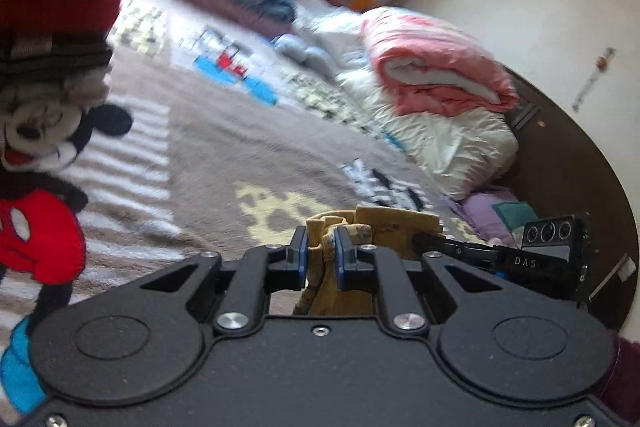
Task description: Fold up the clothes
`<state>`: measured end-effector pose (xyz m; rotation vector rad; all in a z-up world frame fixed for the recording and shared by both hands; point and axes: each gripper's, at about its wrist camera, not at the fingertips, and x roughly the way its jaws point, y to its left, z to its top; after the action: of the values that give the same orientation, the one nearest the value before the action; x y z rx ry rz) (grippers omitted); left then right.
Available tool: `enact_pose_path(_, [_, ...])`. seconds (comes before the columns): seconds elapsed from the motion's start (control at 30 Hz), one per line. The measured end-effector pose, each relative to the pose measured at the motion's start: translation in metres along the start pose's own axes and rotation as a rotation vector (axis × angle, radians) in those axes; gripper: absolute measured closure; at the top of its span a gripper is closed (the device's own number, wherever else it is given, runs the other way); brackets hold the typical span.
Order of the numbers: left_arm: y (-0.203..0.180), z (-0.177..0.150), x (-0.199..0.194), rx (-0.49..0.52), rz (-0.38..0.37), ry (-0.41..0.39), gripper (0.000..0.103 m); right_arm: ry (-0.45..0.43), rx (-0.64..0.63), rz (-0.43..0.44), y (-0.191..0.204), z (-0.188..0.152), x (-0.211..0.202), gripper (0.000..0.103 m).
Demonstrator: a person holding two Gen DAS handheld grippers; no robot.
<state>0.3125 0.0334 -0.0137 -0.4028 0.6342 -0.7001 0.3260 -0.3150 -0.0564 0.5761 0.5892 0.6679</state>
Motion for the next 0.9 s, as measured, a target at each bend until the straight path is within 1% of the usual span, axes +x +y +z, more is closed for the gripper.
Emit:
enact_pose_path(0.17, [-0.046,-0.023,-0.047,0.164,-0.011,-0.074,0.092,-0.031,-0.077,0.025,0.037,-0.012,-0.040,0.091])
enact_pose_path(0.33, [-0.084,-0.063,-0.087,0.329,0.001,-0.123,0.092,-0.075,-0.161,0.035,0.070,-0.036,-0.085,0.091])
enact_pose_path(0.5, [-0.104,-0.108,-0.113,0.455,0.035,-0.148,0.092,-0.052,-0.344,0.005,0.106,-0.076,-0.113,0.091])
enact_pose_path(0.6, [-0.114,-0.134,-0.119,0.550,0.068,-0.131,0.092,-0.038,-0.444,-0.014,0.120,-0.104,-0.128,0.091])
enact_pose_path(0.77, [-0.121,-0.173,-0.115,0.672,0.111,-0.063,0.092,0.032,-0.569,-0.081,0.129,-0.150,-0.134,0.091])
enact_pose_path(0.87, [-0.125,-0.199,-0.108,0.769,0.142,0.001,0.092,0.081,-0.647,-0.134,0.129,-0.176,-0.131,0.090])
enact_pose_path(0.9, [-0.126,-0.208,-0.106,0.805,0.153,0.029,0.092,0.096,-0.671,-0.156,0.129,-0.184,-0.129,0.088])
